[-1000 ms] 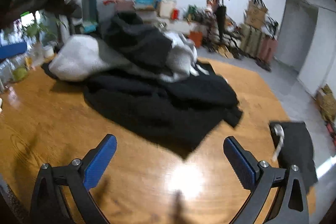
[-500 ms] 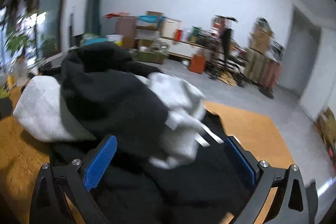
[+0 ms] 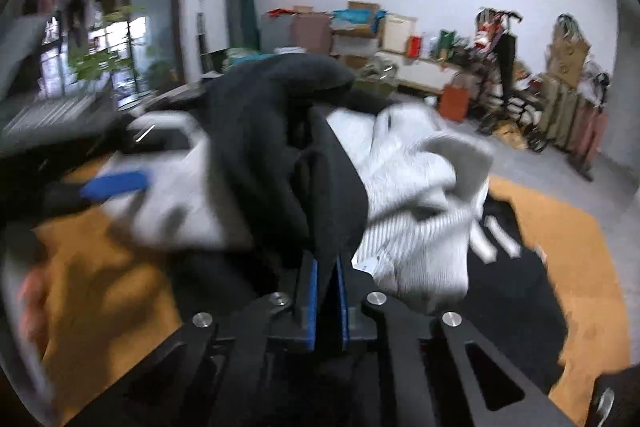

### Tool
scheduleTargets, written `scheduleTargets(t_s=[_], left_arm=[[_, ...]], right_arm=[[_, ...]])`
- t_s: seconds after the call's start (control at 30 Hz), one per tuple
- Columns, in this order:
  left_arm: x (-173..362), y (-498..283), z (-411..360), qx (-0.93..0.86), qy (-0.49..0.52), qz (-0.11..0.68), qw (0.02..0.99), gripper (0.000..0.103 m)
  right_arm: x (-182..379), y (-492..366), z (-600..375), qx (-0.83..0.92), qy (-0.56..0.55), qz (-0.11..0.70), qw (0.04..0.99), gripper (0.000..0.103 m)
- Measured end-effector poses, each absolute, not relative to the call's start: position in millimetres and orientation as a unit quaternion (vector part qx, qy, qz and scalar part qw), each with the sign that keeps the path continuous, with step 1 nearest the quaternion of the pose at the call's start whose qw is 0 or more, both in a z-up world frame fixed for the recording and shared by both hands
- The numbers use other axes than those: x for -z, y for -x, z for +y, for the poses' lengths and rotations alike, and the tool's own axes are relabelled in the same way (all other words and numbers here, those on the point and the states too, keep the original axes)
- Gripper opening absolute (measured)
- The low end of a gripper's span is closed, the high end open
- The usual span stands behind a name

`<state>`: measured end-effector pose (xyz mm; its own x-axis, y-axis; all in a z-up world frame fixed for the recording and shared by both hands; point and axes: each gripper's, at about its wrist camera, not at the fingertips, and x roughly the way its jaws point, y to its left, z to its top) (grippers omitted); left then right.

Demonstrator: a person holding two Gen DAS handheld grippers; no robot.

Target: Fold clothes

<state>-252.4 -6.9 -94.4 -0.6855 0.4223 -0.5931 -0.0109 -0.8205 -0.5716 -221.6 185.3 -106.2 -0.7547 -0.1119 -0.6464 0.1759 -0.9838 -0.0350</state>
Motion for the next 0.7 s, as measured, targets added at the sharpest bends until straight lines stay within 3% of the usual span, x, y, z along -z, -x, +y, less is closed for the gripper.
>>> scheduleTargets(t_s=[0.07, 0.2, 0.3, 0.33, 0.37, 0.4, 0.53, 0.7], left_arm=[[92.8, 255.1, 1.2, -0.871, 0.39, -0.274, 0.123, 0.072], [92.5, 266.7, 31.5, -0.863, 0.428, -0.244, 0.115, 0.077], [100.5, 265.8, 57.2, -0.846, 0.454, -0.234, 0.15, 0.076], [102.6, 261.2, 66.4, -0.849, 0.453, -0.222, 0.157, 0.071], [104.8, 254.2, 74.4, -0.857, 0.454, -0.198, 0.14, 0.037], [106.2, 248.2, 77.6, -0.86, 0.457, -0.189, 0.13, 0.024], [105.4, 206.6, 66.3, -0.851, 0.447, -0.235, 0.142, 0.017], [107.4, 140.8, 53.8, -0.852, 0.459, -0.199, 0.153, 0.016]], right_arm=[[113.9, 186.8, 184.1, 0.921, -0.364, 0.035, 0.135, 0.005], [124.0, 133.3, 177.8, 0.914, -0.375, 0.05, 0.145, 0.005], [109.2, 129.4, 187.6, 0.918, -0.368, 0.008, 0.146, 0.005], [104.1, 125.5, 189.2, 0.919, -0.364, 0.001, 0.15, 0.005], [99.2, 121.1, 190.3, 0.92, -0.359, -0.004, 0.153, 0.005], [96.2, 113.4, 187.3, 0.92, -0.357, -0.003, 0.161, 0.005], [100.6, 79.0, 181.8, 0.91, -0.37, 0.008, 0.184, 0.005], [121.0, 26.7, 166.3, 0.884, -0.405, -0.001, 0.235, 0.005]])
